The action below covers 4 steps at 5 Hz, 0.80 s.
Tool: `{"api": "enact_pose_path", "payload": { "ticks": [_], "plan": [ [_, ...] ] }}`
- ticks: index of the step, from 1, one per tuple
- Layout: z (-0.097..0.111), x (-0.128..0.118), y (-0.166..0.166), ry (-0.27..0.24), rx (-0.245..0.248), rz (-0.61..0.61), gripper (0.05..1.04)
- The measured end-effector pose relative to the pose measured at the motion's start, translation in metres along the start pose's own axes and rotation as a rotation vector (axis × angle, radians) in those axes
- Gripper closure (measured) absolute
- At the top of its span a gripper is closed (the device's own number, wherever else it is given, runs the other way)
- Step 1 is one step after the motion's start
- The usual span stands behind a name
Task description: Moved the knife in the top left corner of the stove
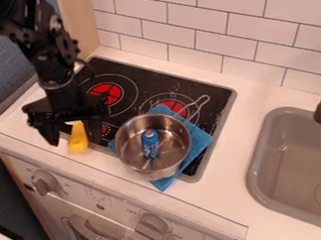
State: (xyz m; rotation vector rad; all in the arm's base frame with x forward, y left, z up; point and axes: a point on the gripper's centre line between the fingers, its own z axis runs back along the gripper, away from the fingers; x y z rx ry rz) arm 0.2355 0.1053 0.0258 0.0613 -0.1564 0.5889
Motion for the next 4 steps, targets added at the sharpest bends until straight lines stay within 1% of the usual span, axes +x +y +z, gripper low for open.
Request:
{"api": "enact_pose_path", "payload": {
  "ticks": [1,2,3,4],
  "plan": [
    [-0.0179,-0.0023,0.0053,0.028,0.02,0.003,0.134],
    [-0.0201,0.0005,0.004,0.015,0.016,-0.012,0.425],
    [-0.0201,0.0048,-0.0023,-0.004,0.051,-0.041,0.567],
    [-0.0206,0.0032,-0.0038,0.007,0.059,-0.045,0.567]
  ]
}}
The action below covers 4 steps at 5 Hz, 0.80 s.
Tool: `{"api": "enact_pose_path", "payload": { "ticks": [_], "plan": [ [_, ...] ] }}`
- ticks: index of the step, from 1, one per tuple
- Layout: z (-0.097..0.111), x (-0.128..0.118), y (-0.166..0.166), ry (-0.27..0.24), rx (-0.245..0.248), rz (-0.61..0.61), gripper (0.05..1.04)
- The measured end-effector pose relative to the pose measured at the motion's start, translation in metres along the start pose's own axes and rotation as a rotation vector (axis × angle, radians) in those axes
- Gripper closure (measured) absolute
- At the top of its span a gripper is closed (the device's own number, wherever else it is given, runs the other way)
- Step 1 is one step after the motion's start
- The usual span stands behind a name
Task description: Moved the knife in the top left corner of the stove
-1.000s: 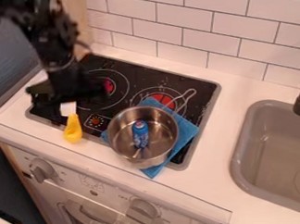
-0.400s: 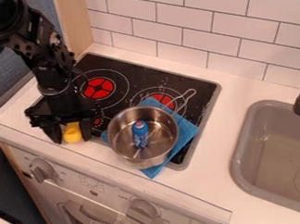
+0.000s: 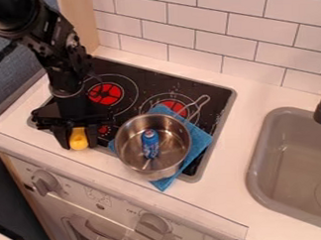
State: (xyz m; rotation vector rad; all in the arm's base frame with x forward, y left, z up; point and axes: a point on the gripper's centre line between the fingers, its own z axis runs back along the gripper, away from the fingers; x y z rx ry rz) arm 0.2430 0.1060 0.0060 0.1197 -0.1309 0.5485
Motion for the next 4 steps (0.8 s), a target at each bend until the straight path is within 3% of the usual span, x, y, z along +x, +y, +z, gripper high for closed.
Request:
{"api": "enact_pose_path", "payload": {
  "ticks": [1,2,3,4],
  "plan": [
    [0.002,-0.003,-0.005,-0.007,-0.005,0.013,0.567],
    [0.012,0.003,-0.017,-0.006,-0.06,0.071,0.567],
    [0.05,0.028,-0.034,-0.099,-0.095,0.162,0.567],
    [0.068,0.049,-0.039,-0.137,-0.141,0.246,0.567]
  ]
}}
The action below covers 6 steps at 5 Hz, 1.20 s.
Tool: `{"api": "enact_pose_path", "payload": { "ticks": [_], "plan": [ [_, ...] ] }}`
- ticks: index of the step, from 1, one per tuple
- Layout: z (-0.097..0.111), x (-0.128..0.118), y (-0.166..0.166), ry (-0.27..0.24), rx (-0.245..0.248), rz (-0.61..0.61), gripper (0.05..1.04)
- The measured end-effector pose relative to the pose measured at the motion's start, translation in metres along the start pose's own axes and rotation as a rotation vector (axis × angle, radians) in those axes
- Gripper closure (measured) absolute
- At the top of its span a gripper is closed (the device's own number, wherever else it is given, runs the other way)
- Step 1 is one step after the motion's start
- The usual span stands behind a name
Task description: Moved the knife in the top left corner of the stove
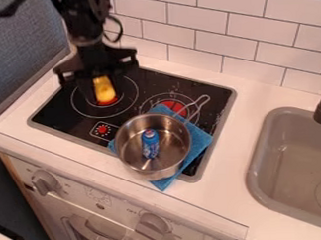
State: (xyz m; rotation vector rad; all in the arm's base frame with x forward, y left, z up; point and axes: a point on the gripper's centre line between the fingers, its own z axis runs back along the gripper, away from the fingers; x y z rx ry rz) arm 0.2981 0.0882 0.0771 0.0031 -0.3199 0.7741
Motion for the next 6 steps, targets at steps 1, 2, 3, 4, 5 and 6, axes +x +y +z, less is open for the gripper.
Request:
{"api": "enact_pose_path", "payload": {
  "ticks": [1,2,3,4,5,6],
  "plan": [
    [0.005,0.023,-0.007,-0.088,-0.024,0.183,0.567],
    [-0.011,0.038,-0.014,-0.096,-0.009,0.341,0.567],
    [-0.032,0.047,-0.031,-0.096,0.016,0.393,0.567],
    [-0.058,0.054,-0.041,-0.06,0.015,0.441,0.567],
    [-0.08,0.058,-0.05,-0.034,0.013,0.481,0.567],
    [-0.091,0.062,-0.065,-0.016,-0.003,0.467,0.567]
  ]
}}
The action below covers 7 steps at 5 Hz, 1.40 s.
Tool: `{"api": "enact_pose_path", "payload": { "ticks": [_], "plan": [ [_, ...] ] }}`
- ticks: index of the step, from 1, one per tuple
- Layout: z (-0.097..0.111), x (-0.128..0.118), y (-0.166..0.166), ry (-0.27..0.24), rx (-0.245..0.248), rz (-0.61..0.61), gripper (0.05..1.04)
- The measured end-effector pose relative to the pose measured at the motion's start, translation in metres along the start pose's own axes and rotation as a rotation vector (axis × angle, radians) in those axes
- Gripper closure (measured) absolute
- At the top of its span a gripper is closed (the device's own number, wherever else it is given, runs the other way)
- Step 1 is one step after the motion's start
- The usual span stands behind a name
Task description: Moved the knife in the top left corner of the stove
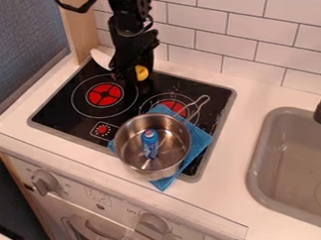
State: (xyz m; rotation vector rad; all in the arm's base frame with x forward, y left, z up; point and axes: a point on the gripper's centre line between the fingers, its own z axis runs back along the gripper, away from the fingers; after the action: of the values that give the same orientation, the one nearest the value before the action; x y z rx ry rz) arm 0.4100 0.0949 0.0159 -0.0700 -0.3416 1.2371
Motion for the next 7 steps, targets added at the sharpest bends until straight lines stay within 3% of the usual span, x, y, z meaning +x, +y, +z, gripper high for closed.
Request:
{"api": "enact_pose_path", "payload": {
  "ticks": [1,2,3,6,7],
  "plan": [
    [-0.004,-0.002,-0.009,0.044,-0.05,-0.023,0.481],
    [-0.006,-0.002,-0.008,0.032,-0.048,-0.022,0.208],
    [-0.004,-0.008,-0.008,0.035,-0.043,-0.035,0.085],
    [0.015,-0.025,0.008,0.061,-0.038,-0.057,0.083],
    [0.047,-0.026,0.006,0.042,-0.094,-0.064,0.083]
  ]
}}
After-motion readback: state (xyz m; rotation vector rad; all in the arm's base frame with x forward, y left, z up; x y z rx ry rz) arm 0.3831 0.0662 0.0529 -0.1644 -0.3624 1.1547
